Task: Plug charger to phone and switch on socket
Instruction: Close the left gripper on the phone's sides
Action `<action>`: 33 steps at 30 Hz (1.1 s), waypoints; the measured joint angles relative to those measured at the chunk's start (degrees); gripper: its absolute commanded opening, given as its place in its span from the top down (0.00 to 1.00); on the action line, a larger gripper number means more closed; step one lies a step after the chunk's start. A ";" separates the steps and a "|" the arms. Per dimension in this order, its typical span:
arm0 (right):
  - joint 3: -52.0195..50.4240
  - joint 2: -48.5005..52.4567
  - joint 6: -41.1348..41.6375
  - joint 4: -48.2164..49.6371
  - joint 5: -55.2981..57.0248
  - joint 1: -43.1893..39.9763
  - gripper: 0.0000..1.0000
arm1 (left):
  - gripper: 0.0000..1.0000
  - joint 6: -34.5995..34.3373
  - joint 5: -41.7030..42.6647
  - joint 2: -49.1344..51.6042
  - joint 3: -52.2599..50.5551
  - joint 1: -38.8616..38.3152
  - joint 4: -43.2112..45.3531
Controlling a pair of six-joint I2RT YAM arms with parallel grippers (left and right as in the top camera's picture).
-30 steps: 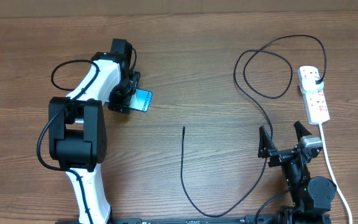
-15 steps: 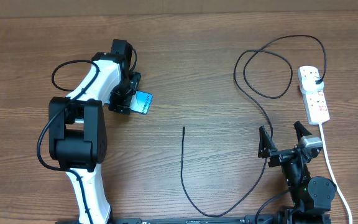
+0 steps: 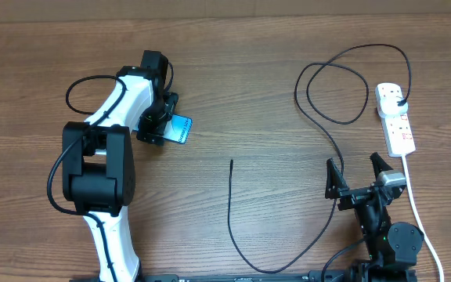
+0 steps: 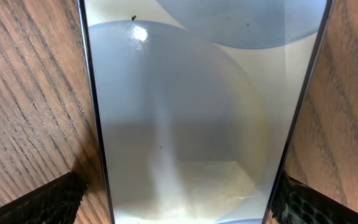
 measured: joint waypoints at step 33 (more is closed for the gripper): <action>0.00 0.00 0.00 -0.02 -0.02 0.00 0.00 | 0.00 2.62 -2.16 0.00 -0.22 0.00 -0.59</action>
